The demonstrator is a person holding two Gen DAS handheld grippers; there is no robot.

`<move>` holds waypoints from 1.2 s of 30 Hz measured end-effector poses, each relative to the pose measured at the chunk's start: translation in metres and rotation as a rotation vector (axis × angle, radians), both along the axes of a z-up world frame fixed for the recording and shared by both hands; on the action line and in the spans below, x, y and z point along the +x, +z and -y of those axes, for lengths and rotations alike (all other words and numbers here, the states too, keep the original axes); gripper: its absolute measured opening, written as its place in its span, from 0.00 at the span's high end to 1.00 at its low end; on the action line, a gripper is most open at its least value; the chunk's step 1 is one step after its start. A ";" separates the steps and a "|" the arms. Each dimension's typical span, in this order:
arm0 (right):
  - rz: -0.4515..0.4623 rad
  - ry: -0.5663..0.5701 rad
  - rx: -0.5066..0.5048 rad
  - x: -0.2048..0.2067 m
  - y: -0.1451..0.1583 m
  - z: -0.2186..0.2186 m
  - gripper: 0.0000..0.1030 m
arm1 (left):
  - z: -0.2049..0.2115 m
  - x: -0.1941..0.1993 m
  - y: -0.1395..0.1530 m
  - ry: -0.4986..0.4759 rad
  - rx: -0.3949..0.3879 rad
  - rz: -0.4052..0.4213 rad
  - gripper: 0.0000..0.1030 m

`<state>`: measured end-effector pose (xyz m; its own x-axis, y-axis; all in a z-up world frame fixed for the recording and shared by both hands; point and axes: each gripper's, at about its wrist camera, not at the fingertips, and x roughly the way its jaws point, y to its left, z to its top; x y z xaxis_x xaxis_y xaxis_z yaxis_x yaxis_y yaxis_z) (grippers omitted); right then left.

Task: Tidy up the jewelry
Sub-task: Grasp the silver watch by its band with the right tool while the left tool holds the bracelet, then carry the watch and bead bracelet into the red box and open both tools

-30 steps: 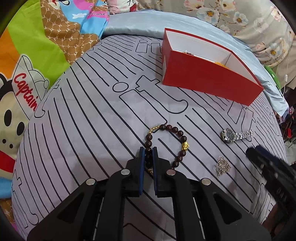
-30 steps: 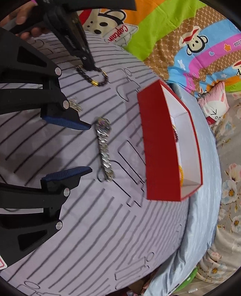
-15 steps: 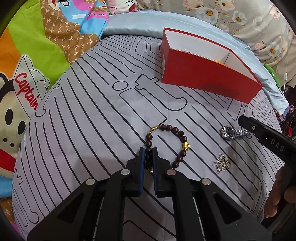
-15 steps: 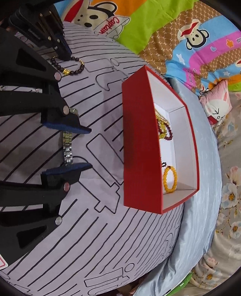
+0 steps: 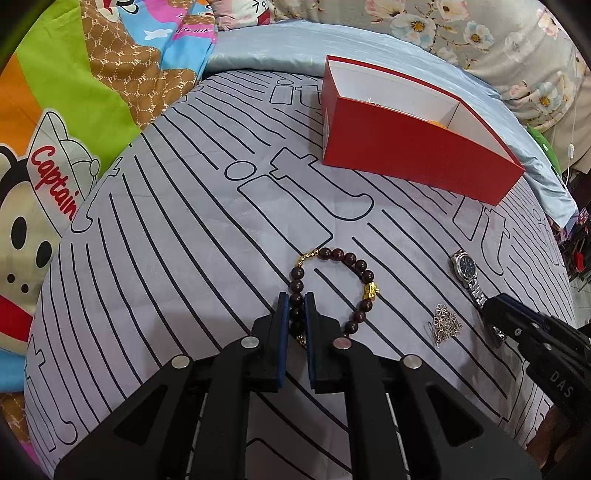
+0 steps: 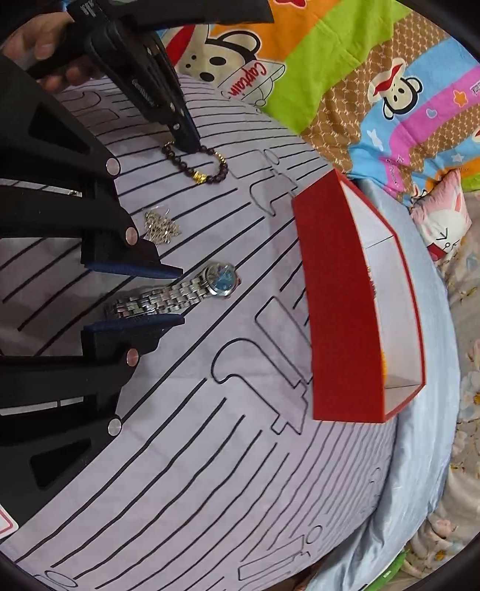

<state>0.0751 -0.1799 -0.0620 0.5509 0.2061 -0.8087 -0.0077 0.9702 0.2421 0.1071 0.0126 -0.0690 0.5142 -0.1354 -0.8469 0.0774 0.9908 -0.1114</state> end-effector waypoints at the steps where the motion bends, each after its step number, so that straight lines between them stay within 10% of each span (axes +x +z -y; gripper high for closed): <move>1: 0.008 0.003 -0.010 0.001 0.002 -0.003 0.78 | 0.000 0.000 0.000 0.000 0.001 0.001 0.92; 36: 0.048 0.067 -0.132 0.028 -0.008 -0.037 0.69 | -0.002 0.002 -0.001 0.003 -0.019 -0.003 0.92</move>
<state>0.1035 -0.1431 -0.0703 0.5784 0.1371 -0.8041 -0.0816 0.9906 0.1102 0.1094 0.0144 -0.0701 0.5122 -0.1497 -0.8457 0.0744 0.9887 -0.1300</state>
